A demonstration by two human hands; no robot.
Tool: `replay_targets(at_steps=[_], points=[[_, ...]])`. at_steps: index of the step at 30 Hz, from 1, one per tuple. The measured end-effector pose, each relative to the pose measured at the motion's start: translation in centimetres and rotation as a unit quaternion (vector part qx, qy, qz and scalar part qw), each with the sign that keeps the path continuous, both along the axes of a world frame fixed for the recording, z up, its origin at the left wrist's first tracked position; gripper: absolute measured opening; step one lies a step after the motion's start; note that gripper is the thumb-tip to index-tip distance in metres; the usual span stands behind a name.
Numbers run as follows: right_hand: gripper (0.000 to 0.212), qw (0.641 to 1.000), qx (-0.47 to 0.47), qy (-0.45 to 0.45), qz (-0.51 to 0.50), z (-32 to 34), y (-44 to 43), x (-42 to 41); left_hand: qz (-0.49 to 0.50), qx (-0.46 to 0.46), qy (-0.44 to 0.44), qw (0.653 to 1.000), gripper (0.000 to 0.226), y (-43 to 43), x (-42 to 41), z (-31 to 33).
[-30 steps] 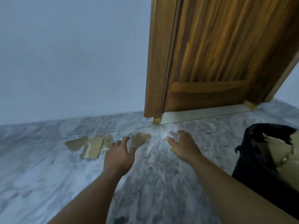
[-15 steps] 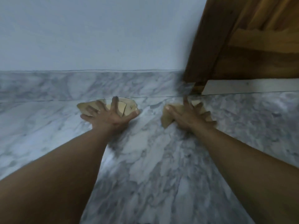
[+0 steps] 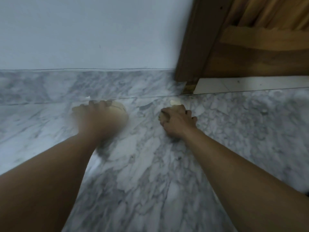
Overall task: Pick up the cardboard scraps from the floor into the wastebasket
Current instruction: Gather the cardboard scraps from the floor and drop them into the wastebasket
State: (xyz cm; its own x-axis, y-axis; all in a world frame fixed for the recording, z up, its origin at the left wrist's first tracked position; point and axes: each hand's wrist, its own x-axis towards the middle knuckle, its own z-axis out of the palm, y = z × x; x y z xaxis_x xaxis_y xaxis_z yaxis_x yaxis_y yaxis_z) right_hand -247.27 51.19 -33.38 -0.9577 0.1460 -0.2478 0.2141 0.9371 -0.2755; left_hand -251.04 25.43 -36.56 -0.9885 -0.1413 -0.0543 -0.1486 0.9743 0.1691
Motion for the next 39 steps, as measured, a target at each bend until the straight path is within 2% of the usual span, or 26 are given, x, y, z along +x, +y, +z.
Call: replay_targets(at_steps=[2, 6, 8, 11, 14, 20, 23, 25, 27, 30, 34, 36, 39], points=[[0.053, 0.999, -0.038, -0.004, -0.02, 0.2, -0.1, 0.3, -0.003, -0.021, 0.019, 1.0, 0.113, -0.3, 0.0, 0.2], [0.098, 0.977, -0.15, -0.093, -0.119, 2.2, 0.4, -1.2, -0.032, -0.054, 0.037, 0.997, 0.107, 1.5, 1.1, 0.6], [0.107, 0.966, -0.162, -0.124, -0.159, 3.0, 0.8, -1.2, -0.031, -0.042, 0.041, 0.998, 0.103, 3.0, 1.9, 0.6], [0.096, 0.964, -0.167, -0.072, -0.194, 2.5, 1.0, 0.0, -0.026, 0.03, 0.039, 0.998, 0.1, 4.7, 2.7, 1.2], [0.101, 0.964, -0.18, -0.07, -0.183, 1.4, 0.6, 1.3, -0.036, 0.077, 0.018, 0.996, 0.099, 5.4, 3.2, 1.8], [0.095, 0.961, -0.207, -0.076, -0.166, 0.8, 1.6, 4.1, -0.072, -0.028, 0.033, 0.996, 0.082, 7.4, 6.7, 1.3], [0.114, 0.945, -0.231, -0.149, -0.174, 1.2, 2.5, 5.0, -0.052, -0.007, 0.027, 0.998, 0.078, 8.3, 7.4, 1.4], [0.124, 0.935, -0.244, -0.168, -0.194, 1.2, 3.2, 5.7, -0.048, 0.029, 0.024, 0.998, 0.074, 8.6, 7.9, 1.4], [0.126, 0.932, -0.246, -0.169, -0.207, 1.5, 3.9, 6.8, -0.049, 0.053, 0.035, 0.997, 0.068, 9.0, 8.6, 1.2], [0.119, 0.931, -0.259, -0.153, -0.208, 2.0, 4.2, 8.5, -0.05, 0.057, 0.045, 0.996, 0.062, 9.8, 9.7, 0.8], [0.113, 0.94, -0.234, -0.136, -0.207, 2.3, 4.5, 10.5, -0.06, 0.06, 0.028, 0.996, 0.067, 10.9, 10.6, 1.6], [0.112, 0.943, -0.233, -0.133, -0.198, 2.5, 4.4, 11.2, -0.047, 0.068, -0.013, 0.997, 0.076, 11.3, 11.1, 2.8], [0.106, 0.952, -0.214, -0.123, -0.182, 2.3, 4.2, 12.4, -0.059, 0.0, -0.074, 0.995, 0.094, 11.7, 14.1, 3.2]])
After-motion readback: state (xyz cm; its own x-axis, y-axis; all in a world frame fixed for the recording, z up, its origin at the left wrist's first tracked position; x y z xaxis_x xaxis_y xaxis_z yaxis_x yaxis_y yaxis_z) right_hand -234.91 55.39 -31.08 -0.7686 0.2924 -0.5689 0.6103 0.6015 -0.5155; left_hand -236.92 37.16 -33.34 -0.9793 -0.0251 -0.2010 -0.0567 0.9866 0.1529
